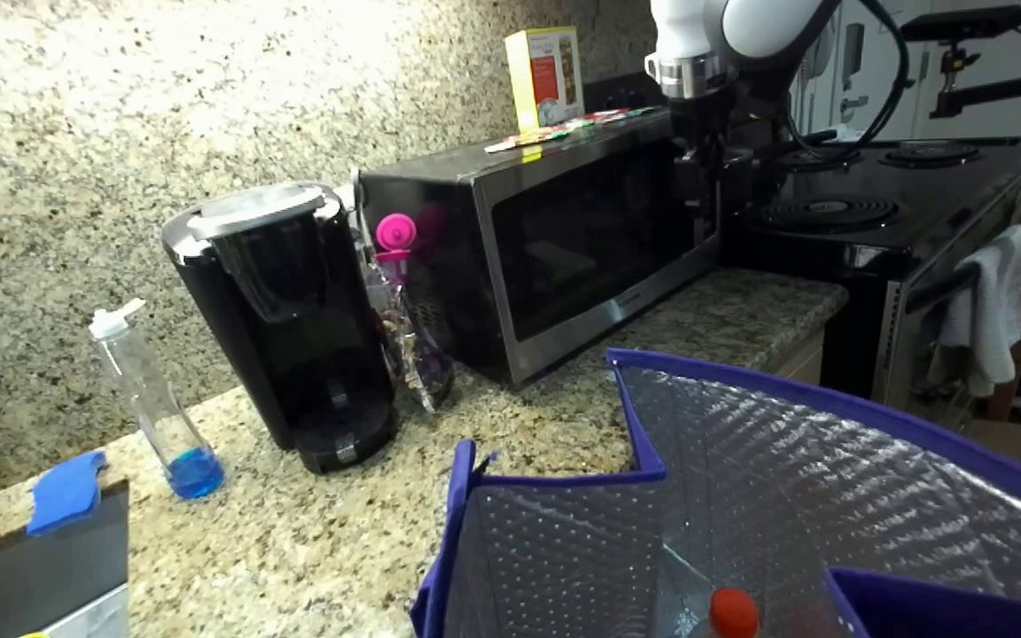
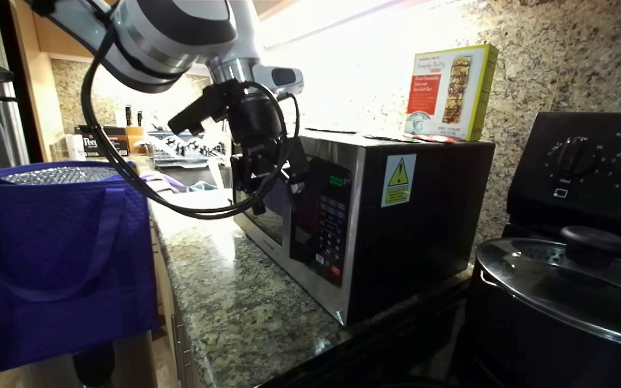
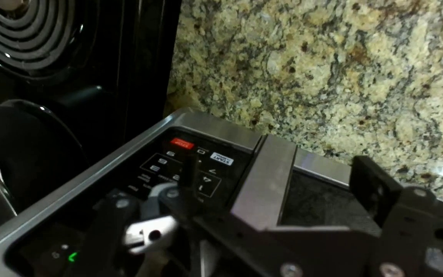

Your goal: Open the microwave

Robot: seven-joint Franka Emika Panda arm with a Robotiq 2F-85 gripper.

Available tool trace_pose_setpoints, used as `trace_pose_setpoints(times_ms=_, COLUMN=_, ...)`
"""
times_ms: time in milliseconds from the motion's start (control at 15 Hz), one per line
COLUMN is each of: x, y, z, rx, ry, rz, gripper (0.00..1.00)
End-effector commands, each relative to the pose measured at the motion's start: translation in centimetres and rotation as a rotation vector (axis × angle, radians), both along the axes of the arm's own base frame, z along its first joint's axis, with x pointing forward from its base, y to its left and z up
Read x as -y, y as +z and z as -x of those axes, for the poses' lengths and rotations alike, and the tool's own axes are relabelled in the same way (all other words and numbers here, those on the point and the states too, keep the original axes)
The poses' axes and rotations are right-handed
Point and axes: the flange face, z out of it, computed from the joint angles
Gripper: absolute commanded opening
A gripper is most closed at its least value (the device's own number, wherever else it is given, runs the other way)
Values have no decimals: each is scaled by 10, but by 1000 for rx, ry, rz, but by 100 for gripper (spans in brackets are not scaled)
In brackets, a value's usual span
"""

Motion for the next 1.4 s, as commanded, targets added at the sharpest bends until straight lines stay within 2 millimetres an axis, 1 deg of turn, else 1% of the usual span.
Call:
trace_pose_setpoints(times_ms=0, x=14, y=12, z=13, rx=126, ry=121, rz=-21, gripper=100)
trace_pose_setpoints(times_ms=67, x=17, y=15, z=14, rx=185, ry=129, rz=-33, gripper=100)
trace_pose_setpoints(times_ms=133, x=21, y=16, z=16, rx=248, ry=129, rz=-45, gripper=95)
trace_pose_setpoints(times_ms=200, x=24, y=18, z=17, rx=308, ry=137, rz=-58, gripper=73)
trace_pose_setpoints(times_ms=333, x=27, y=13, z=22, rx=389, ry=113, rz=-112, gripper=70)
trace_pose_setpoints(times_ms=467, x=31, y=10, z=29, rx=468, ry=58, rz=-187, gripper=58)
trace_pose_setpoints(times_ms=533, x=29, y=9, z=35, rx=503, ry=40, rz=-220, gripper=50)
trace_pose_setpoints(times_ms=600, x=24, y=9, z=39, rx=536, ry=30, rz=-250, gripper=44)
trace_pose_setpoints(times_ms=667, x=19, y=10, z=41, rx=554, ry=24, rz=-279, gripper=36)
trace_pose_setpoints(times_ms=800, x=7, y=15, z=45, rx=568, ry=30, rz=-343, gripper=25)
trace_pose_setpoints(times_ms=867, x=12, y=16, z=47, rx=558, ry=26, rz=-377, gripper=18)
trace_pose_setpoints(times_ms=933, x=20, y=16, z=55, rx=528, ry=16, rz=-401, gripper=13)
trace_pose_setpoints(times_ms=1000, x=25, y=16, z=60, rx=508, ry=13, rz=-411, gripper=9)
trace_pose_setpoints(times_ms=1067, x=30, y=16, z=69, rx=479, ry=-7, rz=-412, gripper=8)
trace_pose_setpoints(times_ms=1133, x=31, y=16, z=75, rx=457, ry=-29, rz=-408, gripper=8)
trace_pose_setpoints(times_ms=1200, x=29, y=18, z=86, rx=422, ry=-52, rz=-407, gripper=10)
trace_pose_setpoints(times_ms=1267, x=23, y=22, z=97, rx=378, ry=-60, rz=-419, gripper=6)
trace_pose_setpoints(times_ms=1333, x=12, y=26, z=108, rx=332, ry=-64, rz=-438, gripper=4)
